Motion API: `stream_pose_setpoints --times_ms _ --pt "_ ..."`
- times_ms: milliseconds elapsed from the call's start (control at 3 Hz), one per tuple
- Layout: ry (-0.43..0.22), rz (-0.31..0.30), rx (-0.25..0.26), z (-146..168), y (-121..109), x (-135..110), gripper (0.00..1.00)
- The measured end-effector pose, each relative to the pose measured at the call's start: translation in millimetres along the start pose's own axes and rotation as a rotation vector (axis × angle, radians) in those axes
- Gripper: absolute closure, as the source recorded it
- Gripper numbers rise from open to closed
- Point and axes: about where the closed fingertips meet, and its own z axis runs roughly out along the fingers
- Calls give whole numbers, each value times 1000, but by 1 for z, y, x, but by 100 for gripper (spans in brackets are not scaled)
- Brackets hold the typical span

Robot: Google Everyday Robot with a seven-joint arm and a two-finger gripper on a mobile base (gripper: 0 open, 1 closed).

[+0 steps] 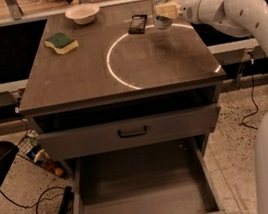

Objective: Move 7up can near rxbar chocolate

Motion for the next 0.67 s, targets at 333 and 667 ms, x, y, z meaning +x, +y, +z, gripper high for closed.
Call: stream_pose_setpoints --times_ms 333,667 --pt "0 16 23 8 -3 18 100" --pt "-6 31 20 21 0 32 97"
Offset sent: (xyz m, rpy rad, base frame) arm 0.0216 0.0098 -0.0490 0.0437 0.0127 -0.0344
